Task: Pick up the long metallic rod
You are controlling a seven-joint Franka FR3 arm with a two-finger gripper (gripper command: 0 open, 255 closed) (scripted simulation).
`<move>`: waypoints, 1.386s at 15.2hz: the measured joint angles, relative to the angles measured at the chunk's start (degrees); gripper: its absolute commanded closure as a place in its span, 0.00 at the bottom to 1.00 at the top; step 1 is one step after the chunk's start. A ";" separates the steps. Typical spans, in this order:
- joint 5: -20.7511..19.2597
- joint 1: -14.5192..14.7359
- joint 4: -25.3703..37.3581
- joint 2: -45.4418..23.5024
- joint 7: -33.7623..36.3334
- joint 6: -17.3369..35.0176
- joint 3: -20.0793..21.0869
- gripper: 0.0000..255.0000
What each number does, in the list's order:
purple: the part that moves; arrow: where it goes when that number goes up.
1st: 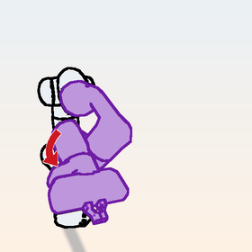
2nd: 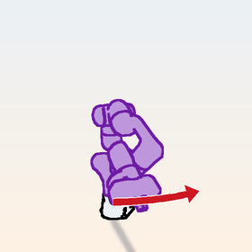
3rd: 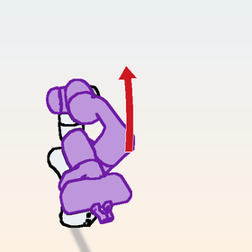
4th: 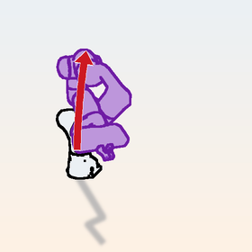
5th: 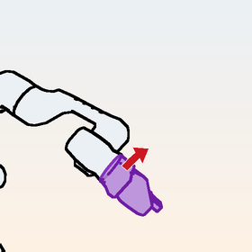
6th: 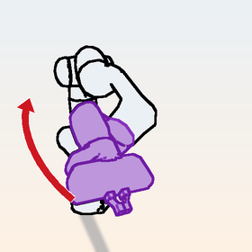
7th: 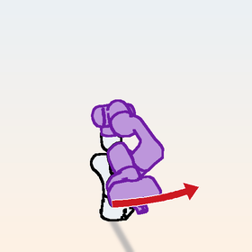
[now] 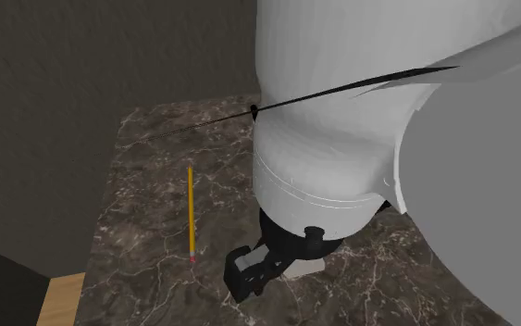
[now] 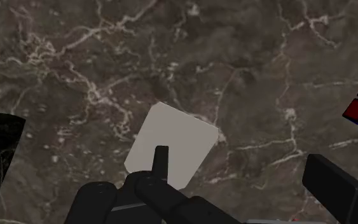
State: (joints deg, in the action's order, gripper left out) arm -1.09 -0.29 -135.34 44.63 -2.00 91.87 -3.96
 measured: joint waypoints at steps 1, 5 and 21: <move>0.00 0.00 0.00 0.00 0.00 0.00 0.00 0.00; -0.66 -1.36 4.94 -7.51 2.90 1.74 0.14 0.00; -3.86 -6.65 30.76 -37.91 14.06 2.50 -1.96 0.00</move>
State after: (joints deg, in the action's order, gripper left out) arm -4.95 -6.94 -104.57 6.72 12.05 94.37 -5.93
